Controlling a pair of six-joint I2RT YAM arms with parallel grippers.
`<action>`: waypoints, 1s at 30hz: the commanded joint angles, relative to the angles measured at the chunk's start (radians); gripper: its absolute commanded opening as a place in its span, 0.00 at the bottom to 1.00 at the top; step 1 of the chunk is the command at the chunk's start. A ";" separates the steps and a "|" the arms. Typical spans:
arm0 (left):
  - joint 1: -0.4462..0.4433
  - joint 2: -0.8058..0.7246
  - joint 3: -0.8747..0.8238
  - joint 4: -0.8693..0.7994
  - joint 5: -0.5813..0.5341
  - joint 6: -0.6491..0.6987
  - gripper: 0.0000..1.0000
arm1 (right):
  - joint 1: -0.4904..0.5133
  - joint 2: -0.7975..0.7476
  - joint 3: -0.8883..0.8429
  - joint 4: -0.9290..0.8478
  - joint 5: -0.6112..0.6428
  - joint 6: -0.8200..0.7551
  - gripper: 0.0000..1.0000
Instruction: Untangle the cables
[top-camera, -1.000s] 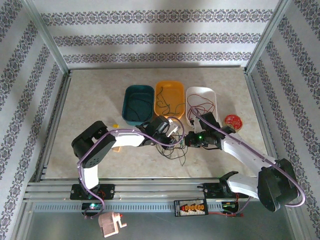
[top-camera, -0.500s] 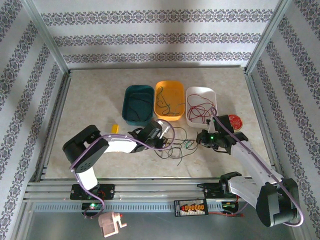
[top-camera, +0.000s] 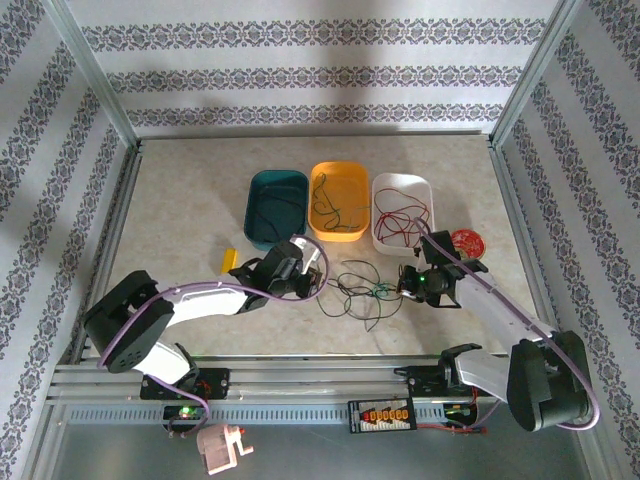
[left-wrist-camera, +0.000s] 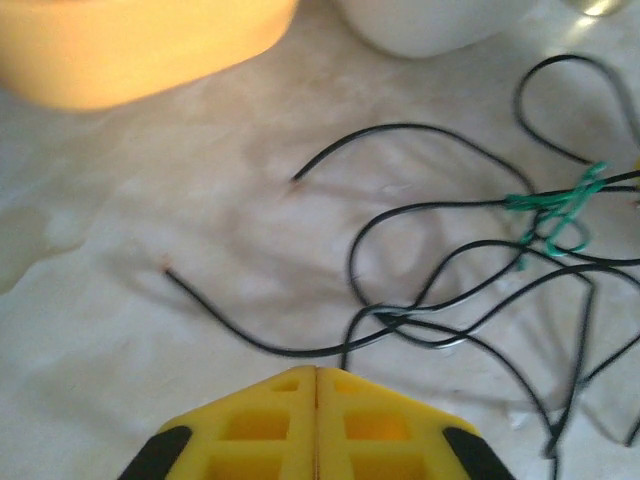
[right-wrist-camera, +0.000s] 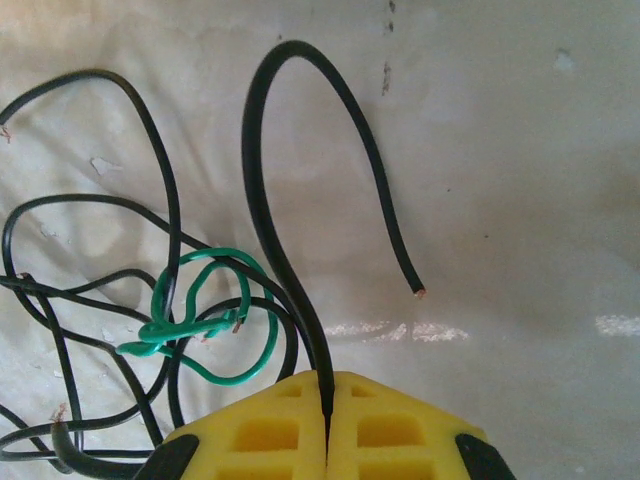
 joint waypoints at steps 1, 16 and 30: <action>-0.042 -0.003 0.096 -0.053 0.116 0.106 0.17 | 0.021 0.005 0.015 0.005 -0.026 0.003 0.00; -0.149 0.381 0.497 -0.219 0.319 0.304 0.30 | 0.026 -0.034 0.025 0.005 -0.017 0.033 0.00; -0.150 0.450 0.463 -0.117 0.273 0.264 0.05 | 0.023 -0.069 0.028 -0.005 -0.013 0.032 0.00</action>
